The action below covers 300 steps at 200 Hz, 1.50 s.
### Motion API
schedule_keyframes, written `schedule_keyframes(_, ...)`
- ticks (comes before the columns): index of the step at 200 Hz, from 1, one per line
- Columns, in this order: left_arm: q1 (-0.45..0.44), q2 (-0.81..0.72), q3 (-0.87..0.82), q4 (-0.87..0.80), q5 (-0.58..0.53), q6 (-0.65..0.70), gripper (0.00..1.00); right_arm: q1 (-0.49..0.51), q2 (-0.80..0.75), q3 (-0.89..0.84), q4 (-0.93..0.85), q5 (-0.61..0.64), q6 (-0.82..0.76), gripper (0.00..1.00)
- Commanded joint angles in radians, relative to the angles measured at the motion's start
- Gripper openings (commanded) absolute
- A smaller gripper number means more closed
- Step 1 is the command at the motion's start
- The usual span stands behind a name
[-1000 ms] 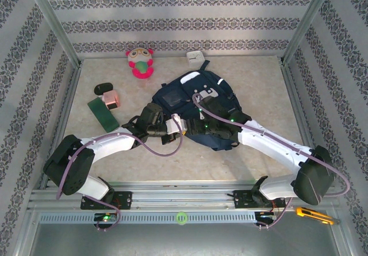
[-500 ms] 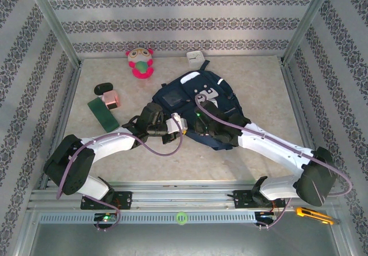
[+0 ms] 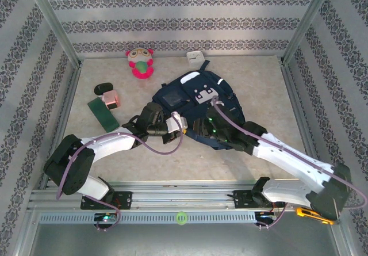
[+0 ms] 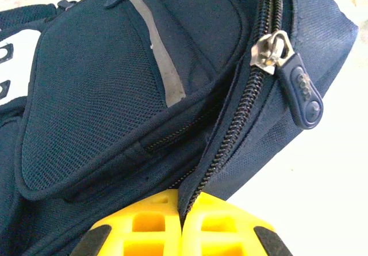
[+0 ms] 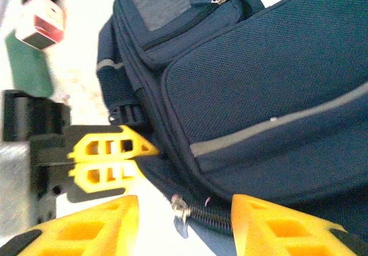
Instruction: Pack books, pencil case, and school supplies into a backpack
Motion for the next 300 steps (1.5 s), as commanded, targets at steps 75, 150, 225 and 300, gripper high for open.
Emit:
schedule_keyframes(75, 0.003, -0.012, 0.036, 0.071, 0.100, -0.158, 0.00, 0.019, -0.282, -0.420, 0.363, -0.278, 0.367, 0.48)
schedule_keyframes(150, 0.002, 0.000, 0.049, 0.113, 0.138, -0.188, 0.00, -0.064, -0.198, -0.501, 0.634, -0.319, 0.354, 0.49)
schedule_keyframes(225, 0.003, 0.005, 0.052, 0.115, 0.144, -0.185, 0.00, -0.109, -0.136, -0.500, 0.772, -0.395, 0.381, 0.40)
schedule_keyframes(300, 0.002, 0.011, 0.057, 0.107, 0.162, -0.176, 0.00, -0.126, -0.101, -0.481, 0.798, -0.372, 0.386, 0.49)
